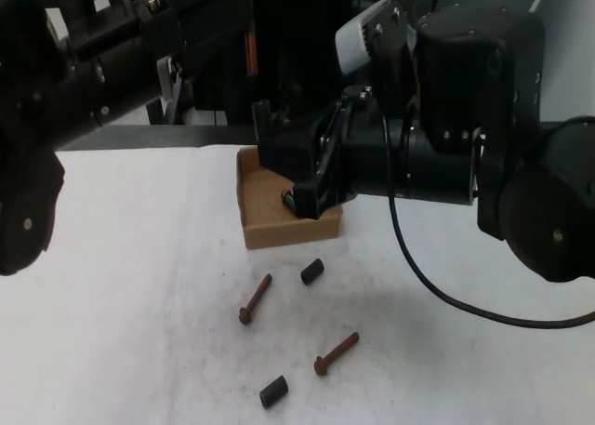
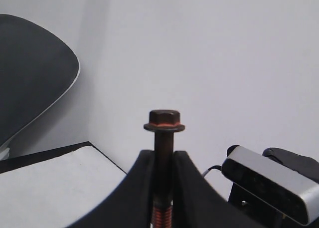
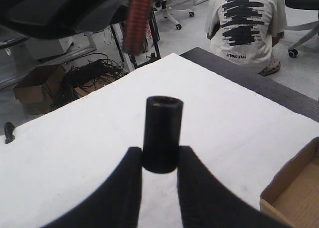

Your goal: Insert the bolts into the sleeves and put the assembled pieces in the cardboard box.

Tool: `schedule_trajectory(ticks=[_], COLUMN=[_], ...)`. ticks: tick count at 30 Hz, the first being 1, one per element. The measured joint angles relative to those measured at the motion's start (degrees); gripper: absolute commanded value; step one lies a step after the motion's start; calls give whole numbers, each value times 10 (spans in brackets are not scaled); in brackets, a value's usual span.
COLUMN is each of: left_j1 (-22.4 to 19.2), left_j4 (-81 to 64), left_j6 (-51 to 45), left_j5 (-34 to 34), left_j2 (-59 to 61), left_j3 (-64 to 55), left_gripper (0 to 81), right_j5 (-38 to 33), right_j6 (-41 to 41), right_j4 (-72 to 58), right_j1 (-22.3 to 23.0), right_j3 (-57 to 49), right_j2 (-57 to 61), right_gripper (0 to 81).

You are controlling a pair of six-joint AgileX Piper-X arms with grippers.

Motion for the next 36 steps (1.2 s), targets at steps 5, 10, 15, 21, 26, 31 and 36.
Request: schedule_trajectory(ticks=[5,10,15,21,26,31,36], left_j1=[0,4,19,19,19,19,19], left_j4=[0,0,0,2,2,1,-5], left_j6=[5,10,12,12,12,12,8], left_j5=[0,0,0,0,0,0,0], left_j2=[0,0,7,25,25,25,25], left_j3=[0,0,-2,-2,-2,-2,-2], left_gripper=[2,2,2,2,2,2,2], right_j5=[5,5,5,5,5,5,5], right_j6=[0,5,17,37,43,43,43], right_j4=[0,0,-7,-27,-30,-30,-30], right_j1=[0,0,0,3,5,7,7], right_j3=[0,0,0,0,0,0,0], right_j2=[0,0,0,0,0,0,0], right_gripper=[8,8,8,8,8,8,8])
